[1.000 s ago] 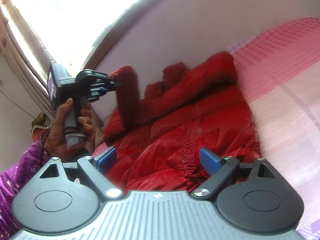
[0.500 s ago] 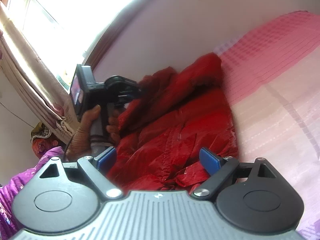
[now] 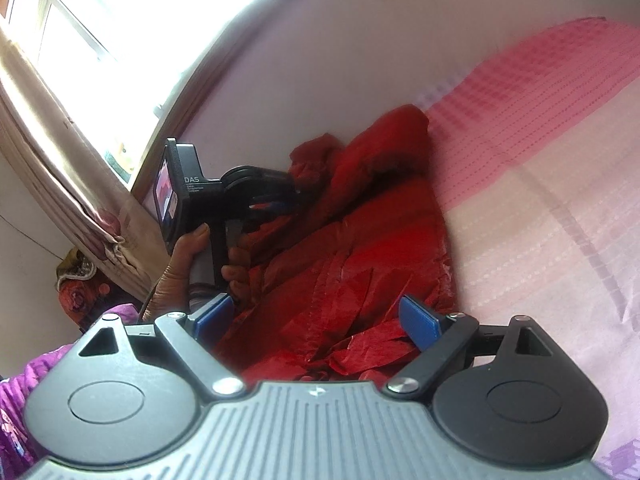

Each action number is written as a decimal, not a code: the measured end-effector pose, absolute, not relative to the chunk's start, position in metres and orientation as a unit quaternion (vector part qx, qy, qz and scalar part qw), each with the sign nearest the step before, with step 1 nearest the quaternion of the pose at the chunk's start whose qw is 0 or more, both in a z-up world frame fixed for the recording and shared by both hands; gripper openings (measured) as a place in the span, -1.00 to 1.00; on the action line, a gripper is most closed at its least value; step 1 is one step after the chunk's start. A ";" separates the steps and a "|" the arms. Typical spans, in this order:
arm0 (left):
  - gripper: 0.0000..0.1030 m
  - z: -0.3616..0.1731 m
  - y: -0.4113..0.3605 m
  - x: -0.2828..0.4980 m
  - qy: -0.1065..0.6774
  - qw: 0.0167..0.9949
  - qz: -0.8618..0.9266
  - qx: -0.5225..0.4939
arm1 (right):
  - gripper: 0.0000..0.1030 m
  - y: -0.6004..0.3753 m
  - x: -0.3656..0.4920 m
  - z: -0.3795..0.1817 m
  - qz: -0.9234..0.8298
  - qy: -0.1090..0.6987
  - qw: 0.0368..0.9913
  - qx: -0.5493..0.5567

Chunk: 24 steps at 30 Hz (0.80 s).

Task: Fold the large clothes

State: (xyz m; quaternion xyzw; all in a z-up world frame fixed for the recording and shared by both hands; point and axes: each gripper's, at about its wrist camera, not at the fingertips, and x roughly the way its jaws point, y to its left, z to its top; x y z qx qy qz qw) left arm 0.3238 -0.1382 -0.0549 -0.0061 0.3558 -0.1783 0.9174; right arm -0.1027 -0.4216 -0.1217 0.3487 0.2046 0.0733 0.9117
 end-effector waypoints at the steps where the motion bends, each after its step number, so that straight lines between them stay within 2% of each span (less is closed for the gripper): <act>1: 0.27 -0.057 -0.139 0.323 0.357 0.915 -0.188 -0.009 | 0.77 -0.421 -0.103 -0.121 0.072 0.205 0.913 0.346; 4: 0.67 -0.058 -0.149 0.313 0.344 0.918 -0.199 0.005 | 0.77 -0.420 -0.104 -0.119 0.068 0.207 0.914 0.342; 9: 0.74 -0.053 -0.159 0.295 0.331 0.920 -0.209 0.024 | 0.77 -0.420 -0.110 -0.114 0.056 0.207 0.917 0.336; 16: 1.00 -0.024 -0.139 0.251 0.297 0.938 -0.179 0.017 | 0.77 -0.416 -0.125 -0.107 0.037 0.217 0.926 0.308; 20: 1.00 -0.013 -0.110 0.208 0.282 0.947 -0.149 0.032 | 0.77 -0.409 -0.135 -0.109 0.026 0.234 0.929 0.285; 24: 1.00 -0.007 -0.056 0.169 0.286 0.947 -0.146 0.001 | 0.77 -0.406 -0.149 -0.118 0.017 0.259 0.926 0.273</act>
